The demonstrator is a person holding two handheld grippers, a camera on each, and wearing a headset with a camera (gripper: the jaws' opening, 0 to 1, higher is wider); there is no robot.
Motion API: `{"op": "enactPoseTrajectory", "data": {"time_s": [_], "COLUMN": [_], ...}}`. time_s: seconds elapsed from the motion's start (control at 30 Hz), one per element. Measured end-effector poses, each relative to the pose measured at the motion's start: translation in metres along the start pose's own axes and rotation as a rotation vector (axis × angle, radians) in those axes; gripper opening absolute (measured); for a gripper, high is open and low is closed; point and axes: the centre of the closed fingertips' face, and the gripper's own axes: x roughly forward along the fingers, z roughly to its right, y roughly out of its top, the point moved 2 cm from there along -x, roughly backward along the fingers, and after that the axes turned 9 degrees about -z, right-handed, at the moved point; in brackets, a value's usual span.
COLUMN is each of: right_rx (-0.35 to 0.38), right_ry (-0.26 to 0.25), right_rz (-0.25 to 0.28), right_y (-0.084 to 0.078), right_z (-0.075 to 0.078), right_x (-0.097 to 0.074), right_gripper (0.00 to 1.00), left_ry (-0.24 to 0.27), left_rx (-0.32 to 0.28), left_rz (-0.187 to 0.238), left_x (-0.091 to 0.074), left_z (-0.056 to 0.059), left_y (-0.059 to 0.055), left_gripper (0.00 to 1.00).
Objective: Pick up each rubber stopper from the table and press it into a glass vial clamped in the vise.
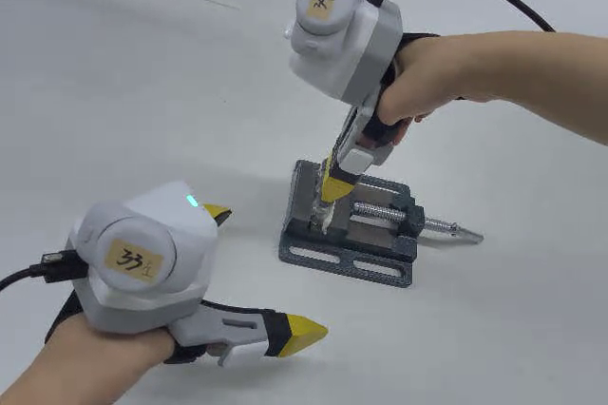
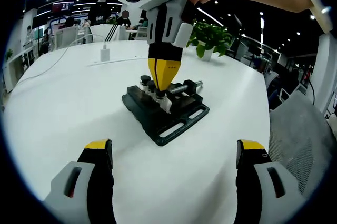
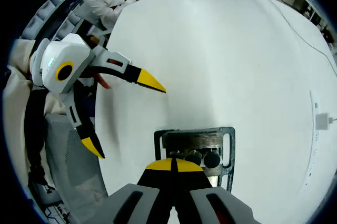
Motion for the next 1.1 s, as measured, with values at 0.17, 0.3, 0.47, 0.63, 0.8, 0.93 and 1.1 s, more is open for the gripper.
{"op": "enactPoseTrajectory", "data": {"time_s": [0.17,0.3,0.47,0.63,0.8,0.93,1.1], "right_rx": [-0.052,-0.068,-0.052,-0.155,-0.118,-0.117,-0.105], "right_ry": [-0.045,-0.079,-0.119,-0.223,-0.283,-0.307,-0.334], "right_rz": [-0.051,-0.069,-0.020,0.092,0.196,0.228,0.266], "right_y": [0.002,0.001,-0.003,-0.005,-0.008,-0.009,-0.009], "right_z": [-0.003,0.000,-0.005,-0.012,-0.013,-0.014,-0.013], "right_x": [0.001,0.001,0.000,-0.001,-0.001,0.000,-0.001], "right_gripper": [0.00,0.00,0.00,0.00,0.00,0.00,0.00], "left_ry": [0.002,0.006,0.012,0.014,0.021,0.031,0.048], "left_rx": [0.009,0.021,0.054,0.087,0.098,0.097,0.091], "left_rz": [0.003,0.012,0.019,0.019,0.018,0.022,0.032], "left_x": [-0.002,-0.007,-0.015,-0.019,-0.021,-0.024,-0.031], "left_z": [0.002,0.003,0.007,0.012,0.013,0.013,0.013], "left_y": [0.004,0.012,0.020,0.022,0.021,0.020,0.019], "left_gripper": [0.98,0.98,0.98,0.98,0.98,0.98,0.98]}}
